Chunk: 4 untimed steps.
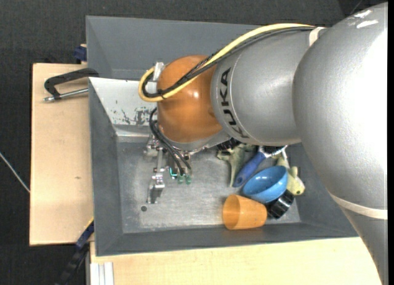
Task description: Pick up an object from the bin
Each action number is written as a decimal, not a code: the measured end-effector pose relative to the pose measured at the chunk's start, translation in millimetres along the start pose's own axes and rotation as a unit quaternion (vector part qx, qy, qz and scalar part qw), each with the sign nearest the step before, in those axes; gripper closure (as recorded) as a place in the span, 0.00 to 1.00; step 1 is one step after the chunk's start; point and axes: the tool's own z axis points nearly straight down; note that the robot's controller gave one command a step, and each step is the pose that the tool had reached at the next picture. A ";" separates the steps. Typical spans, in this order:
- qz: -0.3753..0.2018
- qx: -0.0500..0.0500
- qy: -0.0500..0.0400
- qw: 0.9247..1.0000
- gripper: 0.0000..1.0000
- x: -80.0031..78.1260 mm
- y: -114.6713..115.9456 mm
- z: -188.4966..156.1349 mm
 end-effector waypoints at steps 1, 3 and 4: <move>0.002 -0.002 -0.013 1.000 0.00 -50.4 -57.6 -99.4; -0.059 0.001 -0.003 0.998 0.00 -11.6 -196.7 -3.0; -0.034 -0.006 -0.010 0.999 0.00 -64.5 -235.7 45.6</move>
Offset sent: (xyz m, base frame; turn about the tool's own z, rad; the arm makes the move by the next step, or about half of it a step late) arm 0.0467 -0.0548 0.0921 -0.0006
